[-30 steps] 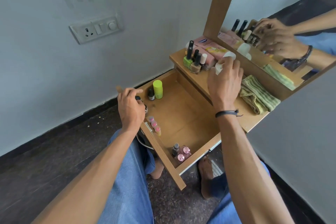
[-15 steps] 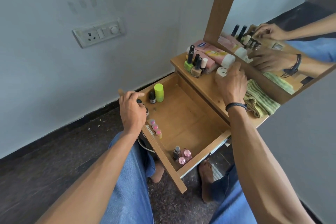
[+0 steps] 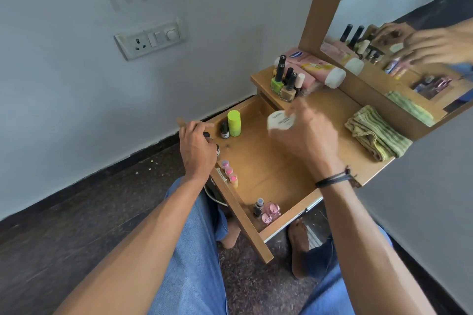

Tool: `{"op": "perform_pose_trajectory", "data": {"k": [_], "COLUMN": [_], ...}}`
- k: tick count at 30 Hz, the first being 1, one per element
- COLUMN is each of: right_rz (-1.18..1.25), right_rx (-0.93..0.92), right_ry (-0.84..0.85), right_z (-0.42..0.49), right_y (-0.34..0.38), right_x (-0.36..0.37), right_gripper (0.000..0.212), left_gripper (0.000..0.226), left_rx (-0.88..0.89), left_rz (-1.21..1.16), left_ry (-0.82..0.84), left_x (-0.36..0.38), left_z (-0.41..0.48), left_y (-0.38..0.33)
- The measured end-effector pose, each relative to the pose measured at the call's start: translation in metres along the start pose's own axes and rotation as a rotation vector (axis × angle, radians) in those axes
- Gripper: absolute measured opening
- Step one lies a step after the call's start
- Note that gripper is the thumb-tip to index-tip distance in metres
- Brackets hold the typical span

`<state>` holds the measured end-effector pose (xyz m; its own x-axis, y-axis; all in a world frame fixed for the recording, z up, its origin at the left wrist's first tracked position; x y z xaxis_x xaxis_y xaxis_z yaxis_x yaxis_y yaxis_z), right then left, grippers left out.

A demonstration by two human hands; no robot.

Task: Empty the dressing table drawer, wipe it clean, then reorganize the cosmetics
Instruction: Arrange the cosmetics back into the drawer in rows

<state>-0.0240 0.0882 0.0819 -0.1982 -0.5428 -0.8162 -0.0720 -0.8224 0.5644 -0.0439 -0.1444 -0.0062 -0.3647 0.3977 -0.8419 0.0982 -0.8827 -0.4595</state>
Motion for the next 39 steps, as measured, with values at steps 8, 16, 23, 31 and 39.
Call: {"op": "perform_pose_trajectory", "data": {"k": [8,16,23,31,39], "right_rz": [0.019,0.079,0.112,0.359,0.504], "right_rx": [-0.092,-0.147,-0.169,-0.264,0.008], "right_ry": [0.433,0.347,0.357,-0.243,-0.423], "right_z": [0.003,0.008,0.012,0.021,0.071], "right_y": [0.002,-0.008,-0.011,-0.003,-0.033], "right_x": [0.121,0.157,0.15,0.045,0.014], "right_gripper": [0.052,0.024,0.026,0.005,0.057], "left_gripper": [0.039,0.038,0.038,0.04,0.039], "left_rx": [-0.02,-0.018,-0.011,-0.009,0.004], "left_rz": [0.007,0.002,-0.001,-0.004,-0.019], "left_ry": [0.006,0.003,-0.003,-0.023,0.014], "left_x": [0.002,0.003,0.004,0.007,0.006], "left_z": [0.001,0.002,0.003,0.004,0.005], "left_y": [0.002,0.003,0.004,0.006,0.004]}}
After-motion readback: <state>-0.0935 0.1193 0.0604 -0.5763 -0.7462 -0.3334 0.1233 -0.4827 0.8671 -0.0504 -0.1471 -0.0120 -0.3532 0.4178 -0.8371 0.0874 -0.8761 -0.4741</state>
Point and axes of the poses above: each hand's wrist, its own z-axis towards the middle knuckle, its own x-axis out of the palm, y = z × x, the point moved 3 cm from there along z, towards the middle knuckle, and after that the axes turned 12 degrees about z, right-handed, at the moved point
